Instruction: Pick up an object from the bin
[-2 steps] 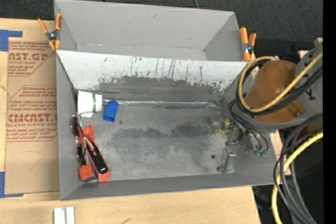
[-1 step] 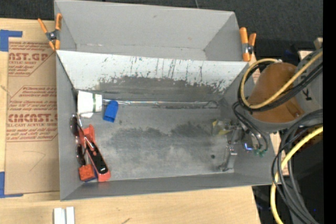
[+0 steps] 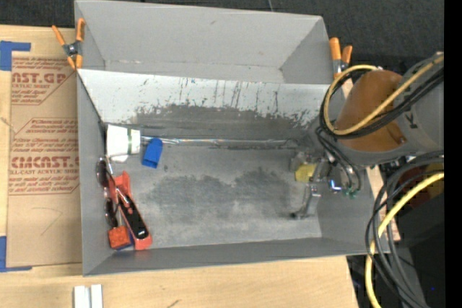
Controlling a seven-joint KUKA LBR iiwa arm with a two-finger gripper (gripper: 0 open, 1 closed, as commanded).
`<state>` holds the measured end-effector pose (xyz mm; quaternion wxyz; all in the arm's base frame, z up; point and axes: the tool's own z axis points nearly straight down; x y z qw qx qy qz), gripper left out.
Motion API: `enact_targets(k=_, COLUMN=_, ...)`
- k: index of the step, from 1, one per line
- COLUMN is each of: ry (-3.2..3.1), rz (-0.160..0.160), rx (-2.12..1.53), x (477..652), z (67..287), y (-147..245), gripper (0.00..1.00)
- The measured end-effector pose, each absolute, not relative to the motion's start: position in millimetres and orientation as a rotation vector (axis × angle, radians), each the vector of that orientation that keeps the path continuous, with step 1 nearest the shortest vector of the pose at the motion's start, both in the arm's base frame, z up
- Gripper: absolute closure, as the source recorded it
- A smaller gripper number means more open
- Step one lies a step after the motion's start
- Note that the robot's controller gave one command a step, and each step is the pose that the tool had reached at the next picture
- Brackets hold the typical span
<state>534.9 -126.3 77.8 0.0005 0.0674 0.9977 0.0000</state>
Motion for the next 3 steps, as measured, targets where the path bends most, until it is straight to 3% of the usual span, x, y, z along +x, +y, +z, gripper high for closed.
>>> enact_targets(k=1, ry=3.141, rz=0.002, rx=-0.074, x=526.1, z=92, y=-106, gripper=0.00)
enact_targets(k=2, ry=3.139, rz=0.004, rx=-0.011, x=511.4, z=83, y=-117, gripper=0.00)
enact_targets(k=3, ry=3.144, rz=0.002, rx=0.018, x=543.2, z=76, y=-133, gripper=0.00)
